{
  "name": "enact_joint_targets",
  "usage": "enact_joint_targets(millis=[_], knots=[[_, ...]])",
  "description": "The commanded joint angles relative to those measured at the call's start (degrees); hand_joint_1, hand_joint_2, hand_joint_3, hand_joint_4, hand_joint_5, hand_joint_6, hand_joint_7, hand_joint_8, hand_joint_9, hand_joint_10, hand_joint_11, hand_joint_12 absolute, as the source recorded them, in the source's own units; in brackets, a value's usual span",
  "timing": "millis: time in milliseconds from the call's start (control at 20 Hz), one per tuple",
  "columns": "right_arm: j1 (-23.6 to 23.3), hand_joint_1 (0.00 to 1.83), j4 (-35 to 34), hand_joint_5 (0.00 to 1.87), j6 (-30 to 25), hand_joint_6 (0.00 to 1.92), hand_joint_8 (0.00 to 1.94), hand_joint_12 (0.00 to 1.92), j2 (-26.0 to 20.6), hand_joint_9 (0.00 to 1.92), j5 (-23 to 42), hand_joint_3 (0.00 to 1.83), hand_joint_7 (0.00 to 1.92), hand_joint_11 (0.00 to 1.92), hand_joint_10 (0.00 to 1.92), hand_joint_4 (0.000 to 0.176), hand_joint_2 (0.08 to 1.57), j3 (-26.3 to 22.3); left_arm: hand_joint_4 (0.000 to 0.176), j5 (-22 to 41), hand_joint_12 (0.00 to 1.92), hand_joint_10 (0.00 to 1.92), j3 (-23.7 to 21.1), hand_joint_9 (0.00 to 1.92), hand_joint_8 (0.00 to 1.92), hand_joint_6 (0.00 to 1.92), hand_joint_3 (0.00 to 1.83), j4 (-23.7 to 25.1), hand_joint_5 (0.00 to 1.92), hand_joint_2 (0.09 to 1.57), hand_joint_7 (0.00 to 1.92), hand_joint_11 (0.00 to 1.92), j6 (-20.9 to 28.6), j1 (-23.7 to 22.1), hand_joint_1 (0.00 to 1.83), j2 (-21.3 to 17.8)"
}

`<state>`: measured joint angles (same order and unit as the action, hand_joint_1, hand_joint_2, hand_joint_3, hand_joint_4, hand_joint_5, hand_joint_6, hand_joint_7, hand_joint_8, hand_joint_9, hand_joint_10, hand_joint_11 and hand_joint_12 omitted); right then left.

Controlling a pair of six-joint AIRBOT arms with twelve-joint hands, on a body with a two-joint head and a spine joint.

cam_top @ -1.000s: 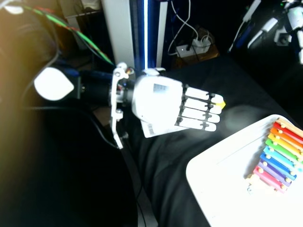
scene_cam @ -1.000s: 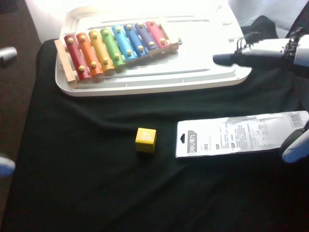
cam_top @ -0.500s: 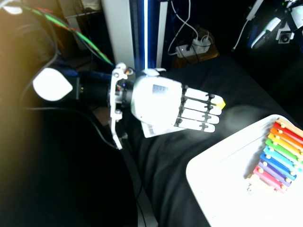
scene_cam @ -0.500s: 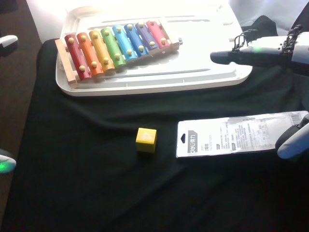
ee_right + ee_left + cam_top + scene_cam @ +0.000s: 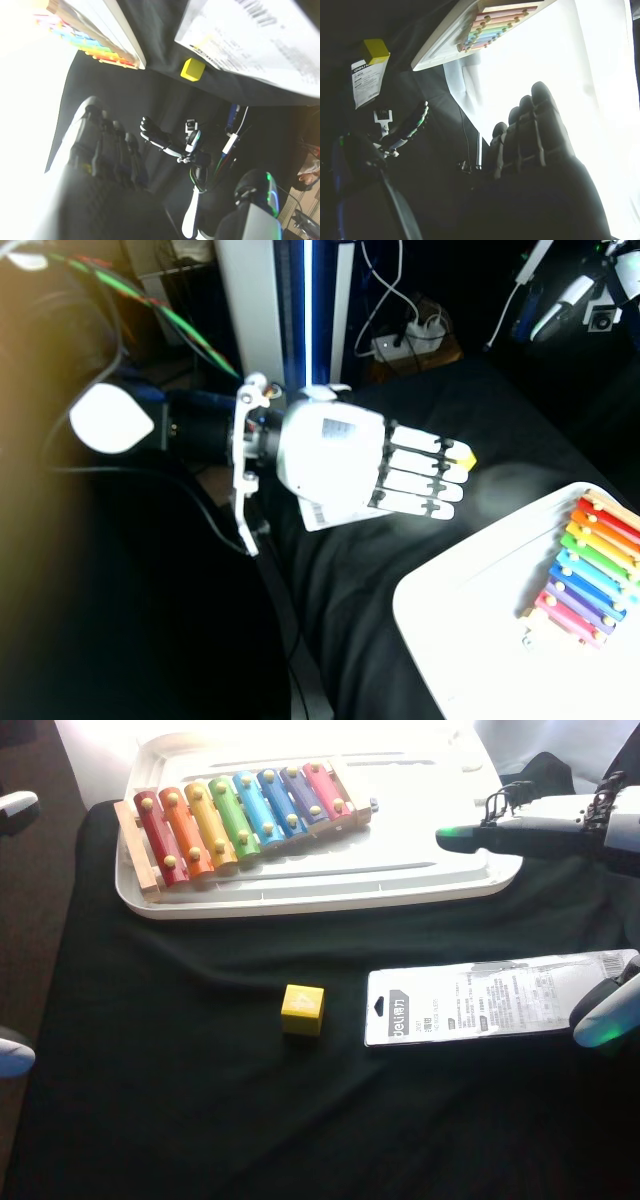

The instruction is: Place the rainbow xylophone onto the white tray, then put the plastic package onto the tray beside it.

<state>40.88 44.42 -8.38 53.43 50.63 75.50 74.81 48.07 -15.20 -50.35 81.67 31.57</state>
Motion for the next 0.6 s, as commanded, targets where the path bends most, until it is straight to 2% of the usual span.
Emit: enact_joint_targets(millis=[0,100,200,350,400,450,500,550], knots=[[-0.7,0.68,-3.5,0.06,-0.4,0.00,0.01,0.06,0.1,0.11,4.9,0.00,0.10,0.16,0.00,0.000,0.65,0.0,0.072,7.0,0.09,0.00,0.2,0.14,0.00,0.00,0.00,-1.6,0.00,0.66,0.07,0.22,0.2,-0.3,0.70,-0.1],[-0.7,0.68,-3.5,0.06,-0.4,0.00,0.01,0.06,0.1,0.11,4.9,0.00,0.11,0.16,0.01,0.000,0.65,0.0,0.078,7.0,0.09,0.00,0.2,0.14,0.00,0.00,0.00,-1.6,0.00,0.66,0.06,0.22,0.2,-0.3,0.68,-0.1],[-0.7,0.67,-3.5,0.08,-0.4,0.01,0.01,0.06,0.1,0.12,4.9,0.00,0.12,0.16,0.01,0.008,0.65,0.1,0.083,6.9,0.07,0.00,0.2,0.12,0.00,0.00,0.00,-1.6,0.00,0.65,0.05,0.19,0.2,-0.3,0.71,-0.1],[-0.7,0.66,-3.5,0.07,-0.4,0.00,0.00,0.06,0.1,0.12,4.9,0.00,0.12,0.17,0.00,0.014,0.64,0.1,0.074,6.9,0.08,0.00,0.2,0.12,0.00,0.00,0.00,-1.6,0.00,0.65,0.05,0.19,0.2,-0.3,0.72,-0.1],[-0.7,0.65,-3.5,0.08,-0.4,0.01,0.01,0.07,0.1,0.12,4.9,0.00,0.12,0.18,0.01,0.009,0.63,0.1,0.072,7.0,0.08,0.00,0.2,0.12,0.00,0.00,0.00,-1.6,0.00,0.65,0.05,0.20,0.2,-0.3,0.72,-0.1],[-0.7,0.66,-3.5,0.08,-0.4,0.00,0.00,0.05,0.1,0.11,4.9,0.00,0.11,0.15,0.00,0.017,0.63,0.1,0.072,7.0,0.07,0.00,0.2,0.12,0.00,0.00,0.00,-1.6,0.00,0.65,0.04,0.19,0.2,-0.3,0.72,-0.1],[-0.7,0.66,-3.5,0.08,-0.4,0.00,0.00,0.05,0.1,0.11,4.9,0.00,0.12,0.16,0.00,0.015,0.63,0.1,0.082,7.0,0.07,0.00,0.2,0.12,0.00,0.00,0.00,-1.6,0.00,0.65,0.03,0.18,0.2,-0.3,0.72,-0.1],[-0.7,0.67,-3.5,0.08,-0.4,0.01,0.00,0.06,0.1,0.11,4.9,0.00,0.12,0.16,0.00,0.009,0.62,0.1,0.074,7.1,0.08,0.01,0.2,0.13,0.01,0.00,0.00,-1.6,0.00,0.66,0.04,0.20,0.2,-0.3,0.71,-0.1]])
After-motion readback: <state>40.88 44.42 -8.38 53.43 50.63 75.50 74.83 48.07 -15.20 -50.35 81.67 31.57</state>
